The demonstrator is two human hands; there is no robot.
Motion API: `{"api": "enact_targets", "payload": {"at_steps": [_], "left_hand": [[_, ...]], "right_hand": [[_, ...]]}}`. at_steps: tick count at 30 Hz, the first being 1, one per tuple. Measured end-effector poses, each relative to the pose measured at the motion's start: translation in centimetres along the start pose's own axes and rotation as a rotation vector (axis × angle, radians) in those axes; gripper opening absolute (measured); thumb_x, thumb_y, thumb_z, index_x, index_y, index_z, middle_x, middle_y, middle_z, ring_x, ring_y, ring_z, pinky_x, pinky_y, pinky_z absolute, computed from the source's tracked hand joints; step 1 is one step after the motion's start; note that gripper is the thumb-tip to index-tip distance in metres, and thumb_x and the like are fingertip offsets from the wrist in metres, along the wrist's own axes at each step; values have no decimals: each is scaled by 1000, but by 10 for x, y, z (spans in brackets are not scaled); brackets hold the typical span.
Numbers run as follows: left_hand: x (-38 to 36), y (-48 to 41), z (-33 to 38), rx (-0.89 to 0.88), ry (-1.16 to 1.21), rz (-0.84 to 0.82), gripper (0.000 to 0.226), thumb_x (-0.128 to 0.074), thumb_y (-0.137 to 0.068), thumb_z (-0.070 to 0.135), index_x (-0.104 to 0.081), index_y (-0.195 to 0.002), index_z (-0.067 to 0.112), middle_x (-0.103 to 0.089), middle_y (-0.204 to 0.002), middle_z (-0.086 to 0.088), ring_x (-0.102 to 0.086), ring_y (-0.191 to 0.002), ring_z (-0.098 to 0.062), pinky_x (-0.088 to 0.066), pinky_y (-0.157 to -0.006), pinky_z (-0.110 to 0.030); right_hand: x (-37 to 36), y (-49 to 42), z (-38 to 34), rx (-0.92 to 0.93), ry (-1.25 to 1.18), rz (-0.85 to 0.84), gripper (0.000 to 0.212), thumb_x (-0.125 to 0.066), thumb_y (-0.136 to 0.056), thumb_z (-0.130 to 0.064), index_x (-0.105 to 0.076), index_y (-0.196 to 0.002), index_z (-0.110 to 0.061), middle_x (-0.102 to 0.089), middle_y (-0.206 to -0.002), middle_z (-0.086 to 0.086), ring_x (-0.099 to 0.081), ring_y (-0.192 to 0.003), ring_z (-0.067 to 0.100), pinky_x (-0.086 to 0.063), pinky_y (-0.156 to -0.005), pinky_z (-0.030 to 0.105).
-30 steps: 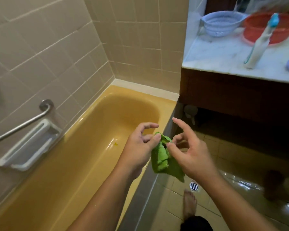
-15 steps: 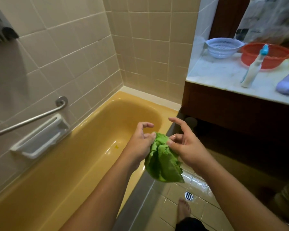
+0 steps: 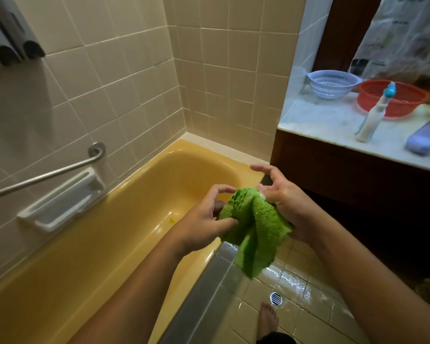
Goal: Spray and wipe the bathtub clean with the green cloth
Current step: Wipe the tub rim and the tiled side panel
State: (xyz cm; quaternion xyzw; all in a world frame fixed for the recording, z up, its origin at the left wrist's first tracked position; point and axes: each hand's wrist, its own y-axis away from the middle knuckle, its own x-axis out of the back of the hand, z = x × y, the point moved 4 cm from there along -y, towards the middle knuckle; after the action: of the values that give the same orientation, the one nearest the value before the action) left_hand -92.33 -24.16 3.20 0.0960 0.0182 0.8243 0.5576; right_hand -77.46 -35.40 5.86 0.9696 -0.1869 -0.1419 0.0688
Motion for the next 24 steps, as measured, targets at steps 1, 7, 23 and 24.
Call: {"api": "enact_targets", "payload": {"at_steps": [1,7,23,24], "left_hand": [[3,1,-2,-6,-33,18,59,-67,-99,7,-40,-142,37,-75,-111,-10,-74,-102,-26,-60,-79,-35],[32,2,-16,64,207,73,55,-65,-99,4,-47,-141,34,-74,-105,-19,-71,-96,-32,-58,-79,-41],[40,33,-66,190,1007,221,85,-77,-82,60,-50,-152,18,-60,-145,-20,-60,-130,-43,-44,-108,-66],[34,38,-73,237,927,179,92,-87,-74,53,-48,-154,29,-62,-144,-16,-62,-127,-43,-48,-101,-67]], "right_hand": [[0,2,-2,-4,74,-8,40,-57,-106,-12,-51,-138,-34,-59,-92,19,-65,-74,32,-58,-70,45],[15,10,-4,-178,790,-131,90,-90,-77,-38,-38,-148,-58,-61,-131,3,-68,-112,22,-62,-91,42],[-2,26,86,-116,-199,257,80,-75,-88,-7,-41,-153,-39,-76,-117,9,-74,-106,36,-63,-80,51],[-1,27,86,-69,-179,309,84,-70,-90,2,-37,-151,-47,-78,-109,10,-75,-102,35,-64,-74,47]]}}
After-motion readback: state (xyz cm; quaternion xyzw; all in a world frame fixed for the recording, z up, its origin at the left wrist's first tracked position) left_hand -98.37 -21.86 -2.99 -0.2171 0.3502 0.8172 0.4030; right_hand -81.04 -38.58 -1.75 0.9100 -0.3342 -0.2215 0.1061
